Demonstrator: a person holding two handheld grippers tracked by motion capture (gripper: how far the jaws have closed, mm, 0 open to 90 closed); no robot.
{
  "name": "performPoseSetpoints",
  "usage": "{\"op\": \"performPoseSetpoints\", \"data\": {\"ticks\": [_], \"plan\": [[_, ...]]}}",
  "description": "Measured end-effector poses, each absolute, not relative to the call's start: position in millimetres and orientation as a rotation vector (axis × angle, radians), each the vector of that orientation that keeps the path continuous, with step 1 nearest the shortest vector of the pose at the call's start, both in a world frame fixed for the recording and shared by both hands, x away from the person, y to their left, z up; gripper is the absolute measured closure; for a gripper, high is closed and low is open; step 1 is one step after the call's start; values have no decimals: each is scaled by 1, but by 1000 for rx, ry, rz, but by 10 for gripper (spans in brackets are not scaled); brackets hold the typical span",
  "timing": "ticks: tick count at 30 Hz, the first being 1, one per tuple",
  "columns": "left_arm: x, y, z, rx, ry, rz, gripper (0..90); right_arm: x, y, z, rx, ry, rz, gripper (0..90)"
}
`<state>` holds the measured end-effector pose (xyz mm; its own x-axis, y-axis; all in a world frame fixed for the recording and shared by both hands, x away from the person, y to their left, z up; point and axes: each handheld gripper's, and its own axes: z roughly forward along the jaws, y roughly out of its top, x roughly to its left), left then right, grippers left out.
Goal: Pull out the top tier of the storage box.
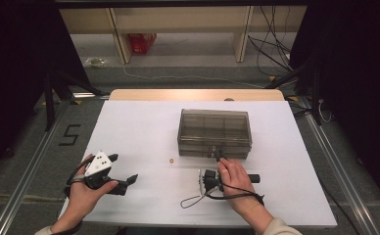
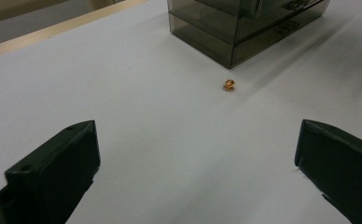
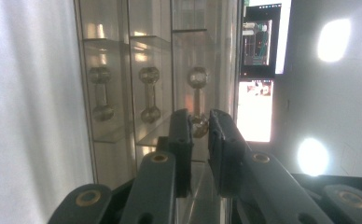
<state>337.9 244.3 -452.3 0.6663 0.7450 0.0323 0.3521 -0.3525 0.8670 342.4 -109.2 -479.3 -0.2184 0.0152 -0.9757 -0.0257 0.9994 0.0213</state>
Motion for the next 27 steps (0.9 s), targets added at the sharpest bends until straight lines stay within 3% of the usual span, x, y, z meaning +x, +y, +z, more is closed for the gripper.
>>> {"op": "performPoseSetpoints", "data": {"ticks": [27], "plan": [[338,244,-452,1959,855,536,0,338,-109,-479,-10,1791,34,804]]}}
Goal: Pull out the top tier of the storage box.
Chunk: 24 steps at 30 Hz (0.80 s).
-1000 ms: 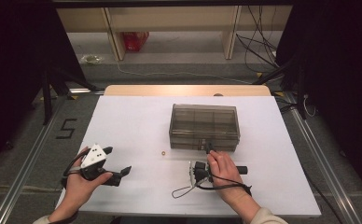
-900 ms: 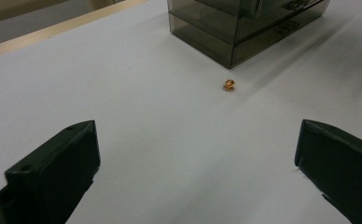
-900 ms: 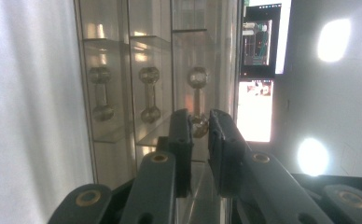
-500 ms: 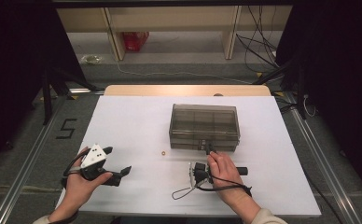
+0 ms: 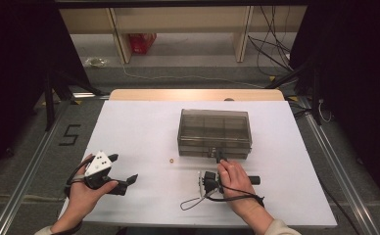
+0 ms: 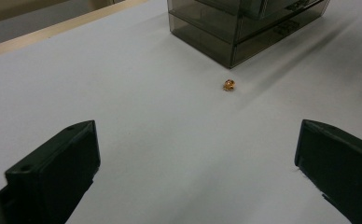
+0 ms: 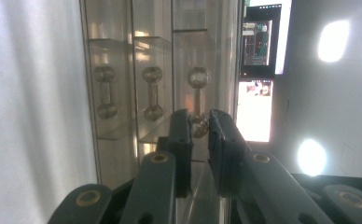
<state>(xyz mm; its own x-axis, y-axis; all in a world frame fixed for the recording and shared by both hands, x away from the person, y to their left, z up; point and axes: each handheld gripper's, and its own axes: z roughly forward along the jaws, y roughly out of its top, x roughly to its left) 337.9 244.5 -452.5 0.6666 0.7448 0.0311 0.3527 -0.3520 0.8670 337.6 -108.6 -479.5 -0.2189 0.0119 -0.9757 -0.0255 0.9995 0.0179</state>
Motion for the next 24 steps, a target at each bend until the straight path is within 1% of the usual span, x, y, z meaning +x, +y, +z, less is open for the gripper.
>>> {"op": "performPoseSetpoints", "data": {"ticks": [3,6,8,9,10,12,13,14,16,17,18,20,21,24], "plan": [[338,244,-452,1958,855,536,0,338,-109,-479,-6,1794,38,801],[338,245,-453,1965,855,533,0,337,-107,-478,11,1836,54,679],[338,245,-453,1963,856,533,0,335,-106,-477,21,1853,79,629],[338,245,-453,1963,856,533,0,335,-106,-477,21,1853,79,629],[338,245,-453,1963,855,534,0,332,-105,-475,44,1875,96,578],[338,245,-453,1964,856,533,0,330,-104,-472,70,1893,141,516],[338,245,-453,1964,856,533,0,330,-104,-472,70,1893,141,516],[338,245,-453,1965,854,532,0,329,-104,-468,106,1917,190,461],[338,245,-453,1966,853,532,0,328,-106,-465,135,1942,239,408],[338,245,-453,1967,853,533,0,328,-106,-465,135,1942,239,408],[338,245,-453,1967,853,533,0,328,-109,-461,170,1971,312,357],[338,245,-453,1968,855,534,0,329,-114,-457,245,2008,387,330],[338,245,-453,1968,855,534,0,329,-114,-457,245,2008,387,330],[338,245,-453,1972,853,533,0,331,-124,-447,347,2068,539,271]]}}
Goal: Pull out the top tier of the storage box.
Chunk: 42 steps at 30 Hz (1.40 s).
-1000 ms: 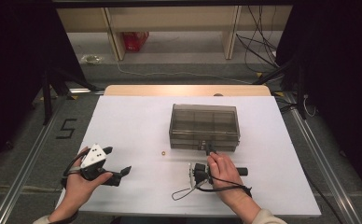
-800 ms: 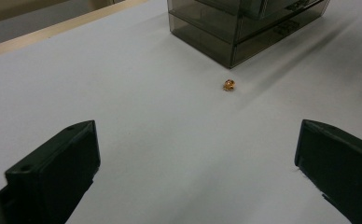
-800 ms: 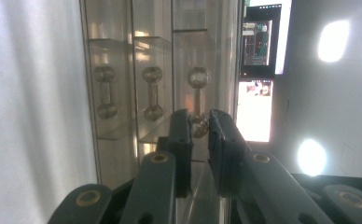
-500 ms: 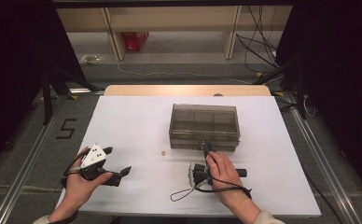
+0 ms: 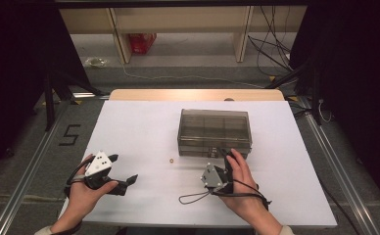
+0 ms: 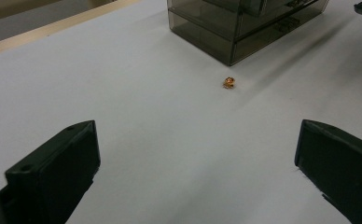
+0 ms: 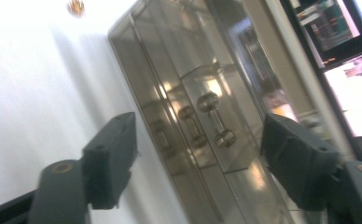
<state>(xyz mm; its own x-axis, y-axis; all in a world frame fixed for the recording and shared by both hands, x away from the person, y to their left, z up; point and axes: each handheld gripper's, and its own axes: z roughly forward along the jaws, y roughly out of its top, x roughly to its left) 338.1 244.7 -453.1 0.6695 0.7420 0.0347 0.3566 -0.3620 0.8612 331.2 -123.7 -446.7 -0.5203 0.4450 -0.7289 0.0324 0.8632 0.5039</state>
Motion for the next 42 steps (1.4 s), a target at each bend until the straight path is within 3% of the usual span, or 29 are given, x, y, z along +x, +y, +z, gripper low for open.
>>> {"op": "performPoseSetpoints", "data": {"ticks": [18,42], "plan": [[339,245,-455,1977,857,527,0,354,-165,-417,619,2257,996,251],[340,246,-457,1977,867,520,0,400,-224,-387,612,2588,934,278]]}}
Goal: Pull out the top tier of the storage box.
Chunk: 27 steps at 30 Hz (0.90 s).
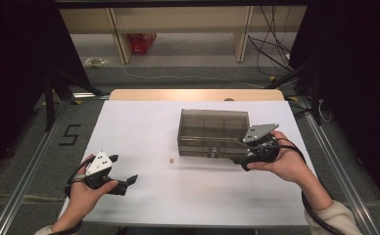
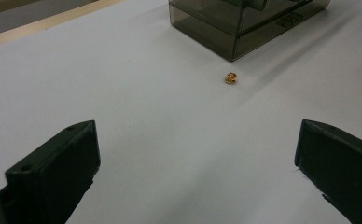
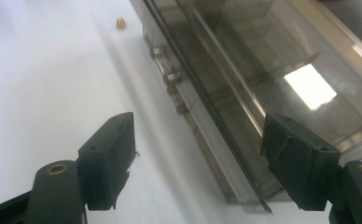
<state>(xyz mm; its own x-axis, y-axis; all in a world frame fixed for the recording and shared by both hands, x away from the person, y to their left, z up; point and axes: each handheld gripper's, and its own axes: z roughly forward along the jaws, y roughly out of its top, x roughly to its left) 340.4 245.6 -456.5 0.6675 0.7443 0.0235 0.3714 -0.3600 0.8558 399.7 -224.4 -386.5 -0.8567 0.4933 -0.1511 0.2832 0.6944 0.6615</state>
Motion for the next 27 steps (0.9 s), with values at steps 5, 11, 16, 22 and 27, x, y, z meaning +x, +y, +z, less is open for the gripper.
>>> {"op": "performPoseSetpoints", "data": {"ticks": [5,11,16,22,27], "plan": [[340,246,-457,1972,869,519,0,410,-231,-387,569,2657,836,314],[340,246,-457,1972,868,518,0,417,-231,-389,536,2717,772,359],[340,246,-457,1970,870,518,0,417,-227,-390,494,2734,712,374],[340,246,-457,1971,869,518,0,418,-225,-391,468,2757,660,411],[340,246,-457,1971,870,517,0,421,-221,-391,429,2789,592,471]]}}
